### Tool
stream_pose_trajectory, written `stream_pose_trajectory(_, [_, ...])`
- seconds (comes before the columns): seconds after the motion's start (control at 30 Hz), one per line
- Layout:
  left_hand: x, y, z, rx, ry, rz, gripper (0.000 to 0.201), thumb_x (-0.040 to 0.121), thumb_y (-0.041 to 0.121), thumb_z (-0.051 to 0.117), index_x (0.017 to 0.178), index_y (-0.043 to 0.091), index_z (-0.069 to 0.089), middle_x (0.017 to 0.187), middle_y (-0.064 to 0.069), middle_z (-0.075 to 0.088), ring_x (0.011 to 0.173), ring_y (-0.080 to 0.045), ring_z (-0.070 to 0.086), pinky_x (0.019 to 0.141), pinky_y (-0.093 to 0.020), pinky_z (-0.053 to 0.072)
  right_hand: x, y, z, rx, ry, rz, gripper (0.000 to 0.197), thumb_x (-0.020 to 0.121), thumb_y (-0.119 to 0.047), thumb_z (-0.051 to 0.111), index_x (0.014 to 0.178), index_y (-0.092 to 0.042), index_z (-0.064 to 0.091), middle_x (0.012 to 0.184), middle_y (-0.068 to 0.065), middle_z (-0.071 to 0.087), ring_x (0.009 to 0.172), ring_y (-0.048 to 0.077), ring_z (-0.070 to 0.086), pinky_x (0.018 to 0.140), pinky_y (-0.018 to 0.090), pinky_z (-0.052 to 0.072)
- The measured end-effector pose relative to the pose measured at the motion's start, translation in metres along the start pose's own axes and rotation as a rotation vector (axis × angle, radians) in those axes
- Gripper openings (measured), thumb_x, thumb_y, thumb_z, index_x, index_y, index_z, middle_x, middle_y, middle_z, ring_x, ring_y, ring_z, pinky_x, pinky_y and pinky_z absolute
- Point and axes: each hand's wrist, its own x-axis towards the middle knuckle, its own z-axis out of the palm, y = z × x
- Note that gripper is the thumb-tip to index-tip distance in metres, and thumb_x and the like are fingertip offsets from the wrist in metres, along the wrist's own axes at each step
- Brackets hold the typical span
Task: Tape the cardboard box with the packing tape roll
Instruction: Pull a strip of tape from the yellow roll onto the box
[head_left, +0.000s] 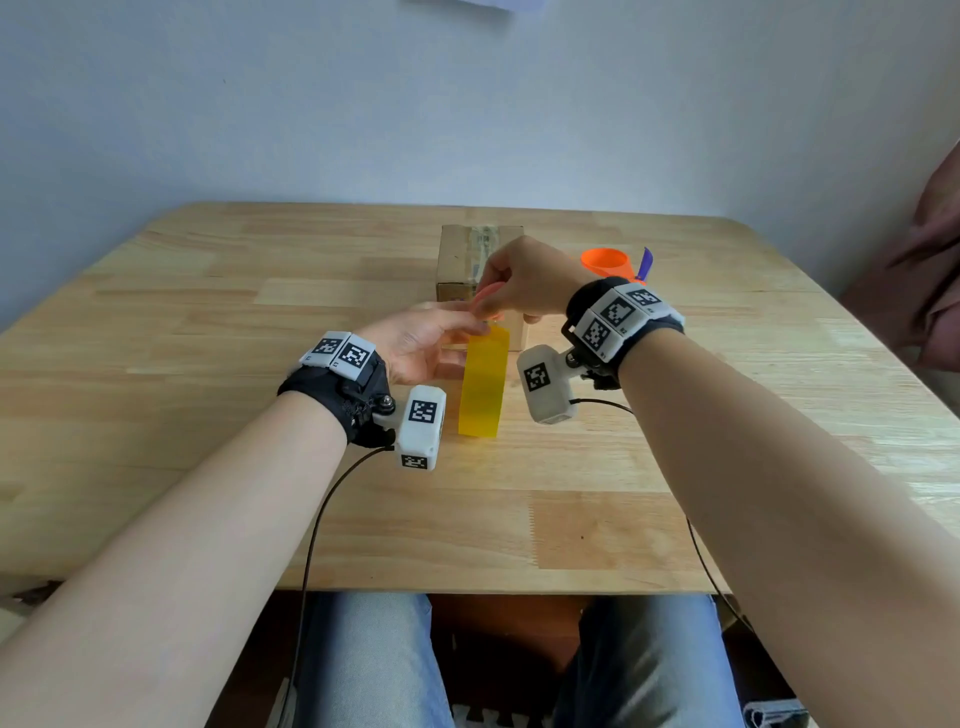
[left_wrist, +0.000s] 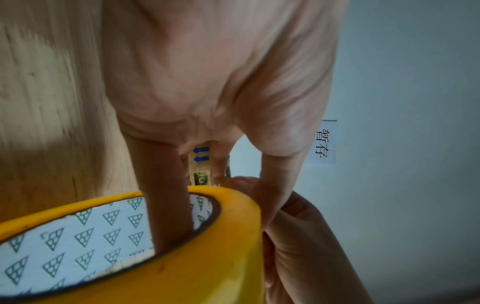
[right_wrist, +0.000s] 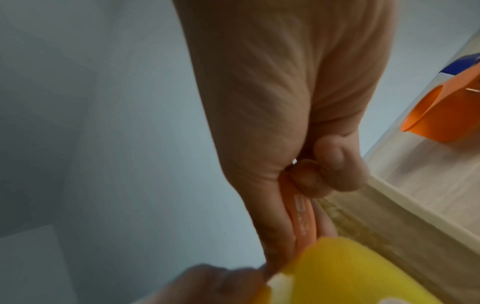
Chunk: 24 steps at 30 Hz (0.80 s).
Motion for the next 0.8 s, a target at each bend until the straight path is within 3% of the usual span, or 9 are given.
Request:
stream_pose_trajectory(0.1, [-0.001,0.000,0.000,0.015,0.001,-0.005,0.050,0.094,0.011,0.065,0.143,0.011,0.056,0.127,-0.013,0.063,0.104,-0.028,0.064,0.080,-0.036,0.057,0.001,0.002,0.003,-0.024,-0.019,0.014,0.014,0.084,-0.024,0.085,0.090,-0.015,0.076,0.076,-0.003,0.075,0.046,0.007,0.057,0.046,0.021,0.048])
stream_pose_trajectory(0.23, [0.000,-0.001,-0.001,0.005,0.001,0.003,0.048,0.095,0.011,0.064,0.142,0.018,0.056,0.111,-0.008,0.070,0.087,-0.021,0.070,0.069,-0.032,0.061,-0.002,0.005,-0.004,-0.080,-0.027,0.015,0.009,0.086,-0.022,0.083,0.087,-0.017,0.076,0.074,-0.005,0.072,0.047,0.006,0.057,0.046,0.020,0.049])
stream_pose_trajectory(0.37, [0.002,0.000,-0.004,-0.056,0.012,0.028,0.047,0.093,0.002,0.064,0.130,0.030,0.058,0.088,-0.006,0.075,0.071,-0.020,0.073,0.059,-0.031,0.061,-0.008,0.015,-0.010,-0.136,-0.041,0.044,0.007,0.085,-0.020,0.082,0.082,-0.021,0.076,0.078,-0.001,0.074,0.057,0.012,0.061,0.054,0.026,0.055])
stream_pose_trajectory(0.57, [-0.001,0.001,0.001,0.001,-0.004,0.021,0.028,0.095,0.005,0.062,0.109,0.029,0.065,0.079,-0.002,0.077,0.069,-0.017,0.072,0.063,-0.031,0.060,-0.015,0.028,-0.013,-0.075,-0.006,0.106,0.008,0.088,-0.024,0.080,0.087,-0.018,0.076,0.083,0.000,0.079,0.059,0.013,0.064,0.057,0.028,0.057])
stream_pose_trajectory(0.7, [-0.003,0.003,0.006,0.016,0.029,0.013,0.018,0.095,0.006,0.063,0.099,0.024,0.065,0.079,-0.001,0.075,0.062,-0.015,0.073,0.058,-0.028,0.061,-0.024,0.051,-0.009,0.008,0.001,0.218,0.012,0.098,-0.023,0.070,0.094,-0.013,0.076,0.085,-0.003,0.078,0.042,-0.002,0.061,0.042,0.013,0.045])
stream_pose_trajectory(0.8, [-0.004,0.004,0.008,-0.006,0.090,-0.001,0.021,0.093,0.006,0.066,0.108,0.021,0.062,0.082,-0.003,0.074,0.059,-0.016,0.072,0.053,-0.027,0.060,-0.031,0.078,-0.001,0.073,0.014,0.371,0.018,0.100,-0.020,0.066,0.101,-0.006,0.076,0.084,0.000,0.076,0.049,0.011,0.056,0.042,0.018,0.046])
